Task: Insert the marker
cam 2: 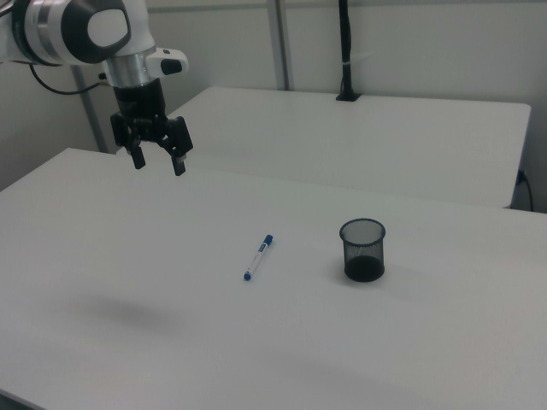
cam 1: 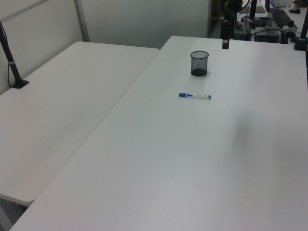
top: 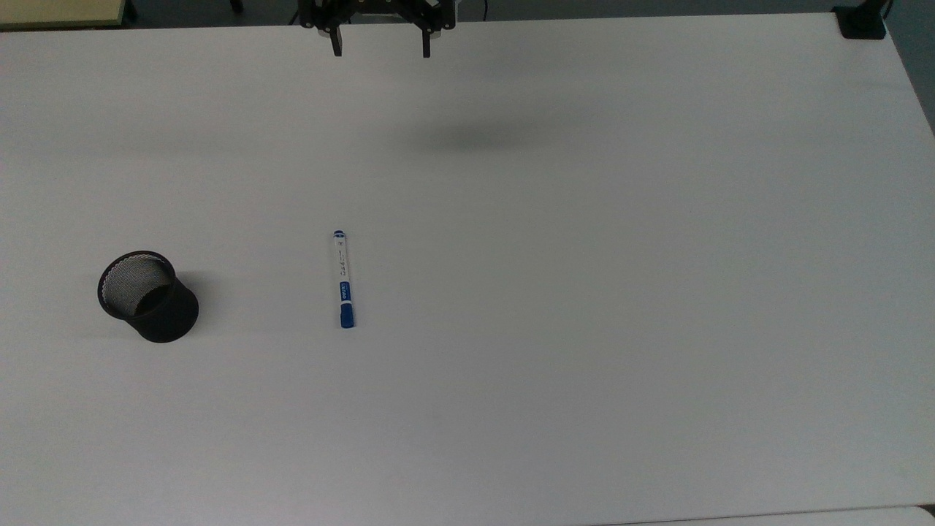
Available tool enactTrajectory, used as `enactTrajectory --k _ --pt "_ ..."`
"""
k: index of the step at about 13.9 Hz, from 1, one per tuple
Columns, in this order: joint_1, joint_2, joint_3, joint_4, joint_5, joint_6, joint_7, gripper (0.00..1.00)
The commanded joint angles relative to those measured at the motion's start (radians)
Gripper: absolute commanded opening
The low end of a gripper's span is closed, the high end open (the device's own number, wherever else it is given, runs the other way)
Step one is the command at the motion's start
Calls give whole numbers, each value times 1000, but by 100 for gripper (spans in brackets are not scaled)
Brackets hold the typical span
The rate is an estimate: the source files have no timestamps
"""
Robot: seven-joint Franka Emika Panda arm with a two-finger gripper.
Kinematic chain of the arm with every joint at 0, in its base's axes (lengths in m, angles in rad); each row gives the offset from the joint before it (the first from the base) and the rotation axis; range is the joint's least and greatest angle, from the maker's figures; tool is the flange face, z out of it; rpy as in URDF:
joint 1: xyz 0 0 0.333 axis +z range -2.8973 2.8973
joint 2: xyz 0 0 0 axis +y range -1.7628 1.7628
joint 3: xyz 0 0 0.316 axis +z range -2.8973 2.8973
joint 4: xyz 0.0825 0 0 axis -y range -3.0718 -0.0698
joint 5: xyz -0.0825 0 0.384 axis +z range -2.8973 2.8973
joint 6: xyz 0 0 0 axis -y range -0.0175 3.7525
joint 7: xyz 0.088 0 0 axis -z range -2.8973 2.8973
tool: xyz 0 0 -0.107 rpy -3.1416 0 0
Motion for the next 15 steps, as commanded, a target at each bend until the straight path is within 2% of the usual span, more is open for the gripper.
enactTrajectory --k 1,12,15 --pt "17 -5 -12 -15 -11 27 15 100" --pt "15 5 -12 -14 -11 32 9 100" --pt "11 18 -12 -14 -11 74 4 100"
